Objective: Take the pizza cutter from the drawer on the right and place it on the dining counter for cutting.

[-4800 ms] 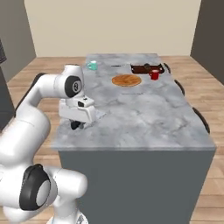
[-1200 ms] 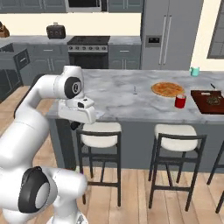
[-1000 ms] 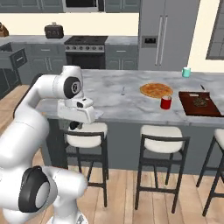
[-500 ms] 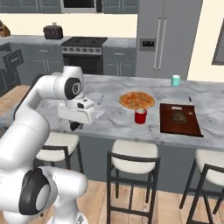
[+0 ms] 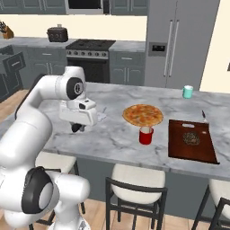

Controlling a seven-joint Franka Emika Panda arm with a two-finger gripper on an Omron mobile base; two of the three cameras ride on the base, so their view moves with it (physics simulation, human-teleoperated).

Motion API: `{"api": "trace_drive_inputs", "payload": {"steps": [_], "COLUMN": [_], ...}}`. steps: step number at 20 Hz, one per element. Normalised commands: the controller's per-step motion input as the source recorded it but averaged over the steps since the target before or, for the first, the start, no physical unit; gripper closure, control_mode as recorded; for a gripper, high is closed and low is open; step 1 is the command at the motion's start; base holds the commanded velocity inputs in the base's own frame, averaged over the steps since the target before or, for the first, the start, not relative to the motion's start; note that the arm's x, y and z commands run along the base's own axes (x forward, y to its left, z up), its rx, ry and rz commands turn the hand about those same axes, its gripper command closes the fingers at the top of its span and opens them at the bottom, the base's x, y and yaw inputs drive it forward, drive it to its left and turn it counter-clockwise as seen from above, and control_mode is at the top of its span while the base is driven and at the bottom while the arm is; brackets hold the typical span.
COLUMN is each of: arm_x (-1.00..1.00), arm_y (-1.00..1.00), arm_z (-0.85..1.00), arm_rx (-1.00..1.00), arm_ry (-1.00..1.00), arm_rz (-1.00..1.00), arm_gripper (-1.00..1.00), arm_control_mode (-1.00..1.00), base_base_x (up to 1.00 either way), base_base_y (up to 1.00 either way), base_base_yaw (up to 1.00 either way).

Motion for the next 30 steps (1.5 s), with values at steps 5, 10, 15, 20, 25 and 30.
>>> {"api": "trace_drive_inputs", "payload": {"steps": [5,10,15,20,25,30], "arm_x": [0.79,1.00,1.00,0.94,0.92,0.58], "arm_y": [-0.19,-0.14,-0.28,-0.32,-0.07,0.00], "arm_z": [0.00,-0.09,-0.34,-0.63,-0.76,-0.90], "arm_rx": [0.13,0.20,0.13,-0.03,-0.04,-0.09], "arm_ry": [0.00,0.00,0.03,-0.04,-0.07,-0.11], "arm_rz": [0.00,0.01,0.03,0.00,0.07,0.04], "arm_gripper": [1.00,1.00,1.00,1.00,1.00,1.00], "arm_control_mode": [-1.00,-1.00,-1.00,-1.00,-1.00,-1.00], "base_base_x": [0.20,0.00,0.00,0.00,0.00,0.00], "base_base_y": [-0.06,0.00,0.00,0.00,0.00,0.00], "base_base_yaw": [0.00,0.00,0.00,0.00,0.00,0.00]}}
